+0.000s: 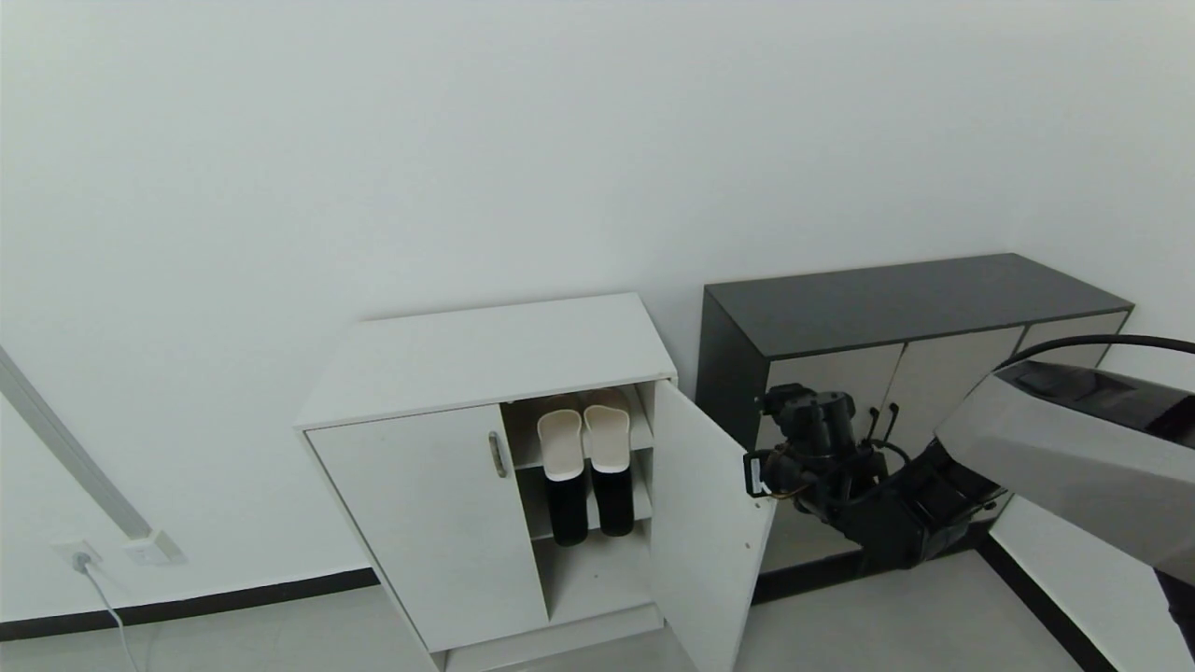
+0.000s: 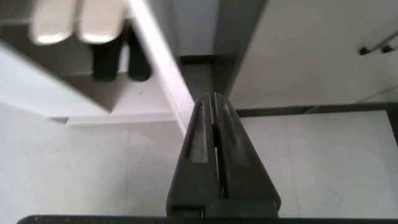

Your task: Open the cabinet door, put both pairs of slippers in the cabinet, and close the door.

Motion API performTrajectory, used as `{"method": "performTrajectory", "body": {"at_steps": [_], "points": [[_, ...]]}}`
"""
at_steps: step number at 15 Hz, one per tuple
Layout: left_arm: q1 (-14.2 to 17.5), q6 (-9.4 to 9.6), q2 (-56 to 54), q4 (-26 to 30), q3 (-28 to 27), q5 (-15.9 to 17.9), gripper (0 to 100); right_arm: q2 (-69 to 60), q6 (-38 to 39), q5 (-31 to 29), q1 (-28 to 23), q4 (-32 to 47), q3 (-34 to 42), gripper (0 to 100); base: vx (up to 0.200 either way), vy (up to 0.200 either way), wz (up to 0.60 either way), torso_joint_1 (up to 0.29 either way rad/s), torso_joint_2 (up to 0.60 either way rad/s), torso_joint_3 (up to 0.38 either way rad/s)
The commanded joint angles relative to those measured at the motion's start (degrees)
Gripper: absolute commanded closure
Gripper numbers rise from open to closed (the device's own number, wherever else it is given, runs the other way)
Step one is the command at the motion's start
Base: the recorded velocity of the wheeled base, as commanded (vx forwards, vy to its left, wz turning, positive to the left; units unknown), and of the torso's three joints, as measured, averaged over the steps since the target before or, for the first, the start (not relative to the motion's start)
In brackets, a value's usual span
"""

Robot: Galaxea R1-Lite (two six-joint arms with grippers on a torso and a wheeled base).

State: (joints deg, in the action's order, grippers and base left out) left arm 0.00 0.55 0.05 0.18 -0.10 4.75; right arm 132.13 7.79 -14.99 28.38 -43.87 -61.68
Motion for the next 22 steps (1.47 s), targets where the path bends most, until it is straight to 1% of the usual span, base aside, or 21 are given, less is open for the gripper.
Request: {"method": "performTrajectory", "body": {"at_steps": [1, 2, 4, 6, 9, 11, 14, 18, 22], "points": [[0.0, -0.02, 0.0, 0.0, 0.0, 0.0, 100, -2.0, -0.1, -1.9, 5.4, -2.4, 3.1, 100, 0.0, 0.0, 0.0, 0.0, 0.0, 0.0], [0.0, -0.02, 0.0, 0.0, 0.0, 0.0, 100, -2.4, -0.1, -2.4, 7.2, -4.2, 4.3, 100, 0.0, 0.0, 0.0, 0.0, 0.0, 0.0], [0.0, -0.02, 0.0, 0.0, 0.0, 0.0, 100, -4.4, -0.1, -2.4, 9.6, -4.6, 5.3, 100, 0.0, 0.0, 0.0, 0.0, 0.0, 0.0], [0.0, -0.11, 0.0, 0.0, 0.0, 0.0, 100, -6.5, -0.1, -2.3, 10.4, -4.6, 6.2, 100, 0.0, 0.0, 0.0, 0.0, 0.0, 0.0], [0.0, -0.02, 0.0, 0.0, 0.0, 0.0, 100, -7.0, -0.9, -2.5, 10.0, -5.3, 7.2, 100, 0.0, 0.0, 0.0, 0.0, 0.0, 0.0], [0.0, -0.02, 0.0, 0.0, 0.0, 0.0, 100, -7.6, -3.6, -2.4, 9.3, -6.0, 8.4, 100, 0.0, 0.0, 0.0, 0.0, 0.0, 0.0], [0.0, -0.02, 0.0, 0.0, 0.0, 0.0, 100, -7.6, -5.2, -2.3, 9.3, -8.6, 9.7, 100, 0.0, 0.0, 0.0, 0.0, 0.0, 0.0], [0.0, -0.02, 0.0, 0.0, 0.0, 0.0, 100, -7.6, -5.3, -1.1, 9.1, -9.1, 10.7, 100, 0.0, 0.0, 0.6, 0.001, 0.0, 0.002], [0.0, -0.02, 0.0, 0.0, 0.0, 0.0, 100, -6.8, -5.6, 0.0, 7.2, -14.1, 11.3, 100, 0.0, 0.0, 0.0, 0.0, 0.0, 0.0]]}}
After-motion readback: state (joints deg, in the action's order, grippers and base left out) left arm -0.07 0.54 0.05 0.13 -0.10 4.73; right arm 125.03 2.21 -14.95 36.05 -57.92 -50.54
